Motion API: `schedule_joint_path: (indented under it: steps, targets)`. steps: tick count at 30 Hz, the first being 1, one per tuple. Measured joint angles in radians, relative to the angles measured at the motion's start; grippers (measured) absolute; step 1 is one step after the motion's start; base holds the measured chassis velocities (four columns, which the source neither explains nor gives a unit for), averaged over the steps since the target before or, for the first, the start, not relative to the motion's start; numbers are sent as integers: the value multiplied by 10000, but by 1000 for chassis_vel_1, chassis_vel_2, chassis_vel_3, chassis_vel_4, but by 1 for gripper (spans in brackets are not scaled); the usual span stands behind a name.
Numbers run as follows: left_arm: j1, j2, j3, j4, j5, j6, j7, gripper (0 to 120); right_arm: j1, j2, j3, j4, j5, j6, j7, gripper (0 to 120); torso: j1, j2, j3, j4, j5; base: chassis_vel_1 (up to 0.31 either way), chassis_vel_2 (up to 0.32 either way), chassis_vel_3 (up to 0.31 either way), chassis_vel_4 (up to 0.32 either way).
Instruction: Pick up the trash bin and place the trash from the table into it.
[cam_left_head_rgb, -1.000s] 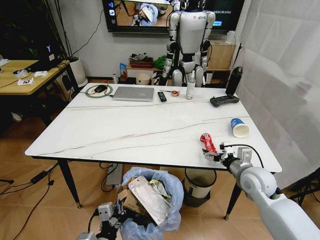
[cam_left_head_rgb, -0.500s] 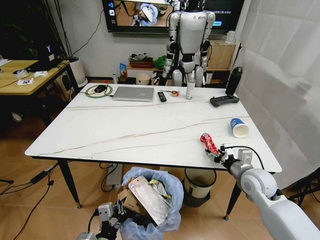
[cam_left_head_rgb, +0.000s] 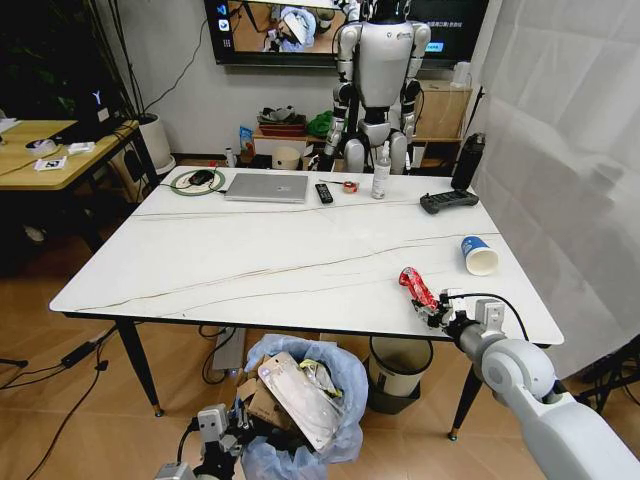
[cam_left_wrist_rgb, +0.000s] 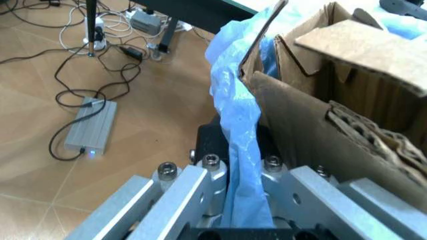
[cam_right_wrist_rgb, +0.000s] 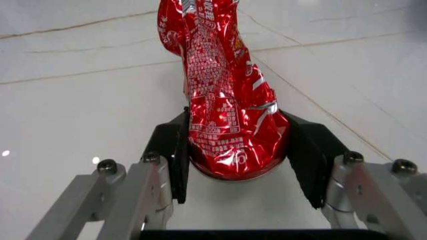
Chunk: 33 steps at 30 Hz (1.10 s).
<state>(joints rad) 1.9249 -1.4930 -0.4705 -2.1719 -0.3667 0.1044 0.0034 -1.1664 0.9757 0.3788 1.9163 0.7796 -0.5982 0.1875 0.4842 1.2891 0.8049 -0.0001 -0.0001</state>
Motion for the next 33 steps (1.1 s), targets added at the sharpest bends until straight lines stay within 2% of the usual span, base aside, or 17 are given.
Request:
schedule_joint_path:
  steps: [7,13,21,30,33]
  targets:
    - [10,-7,18,3,5,11,-4,0,-262,-159,105,750,335,127,-81,43,1,0,0,0,2,0,0,0,0]
    - [54,-40,-29,-37,13,15,-6,0,-849,-349,-136,2039,527,657,-515,43,0,0,0,-1,1,0,0,0,0]
    - [92,-215,-35,-29,147,15,-6,0,-1091,-818,-1531,3742,1409,762,-71,43,0,0,-1,0,0,0,0,0,0]
    - [104,-308,-56,-27,215,11,-3,0,-1080,-980,-2280,4132,1794,731,221,43,0,0,-1,-1,-1,0,0,0,0]
    - [92,-407,-81,-22,276,11,1,0,-1026,-1009,-2849,4432,2244,728,366,43,0,0,-1,1,0,0,0,0,0]
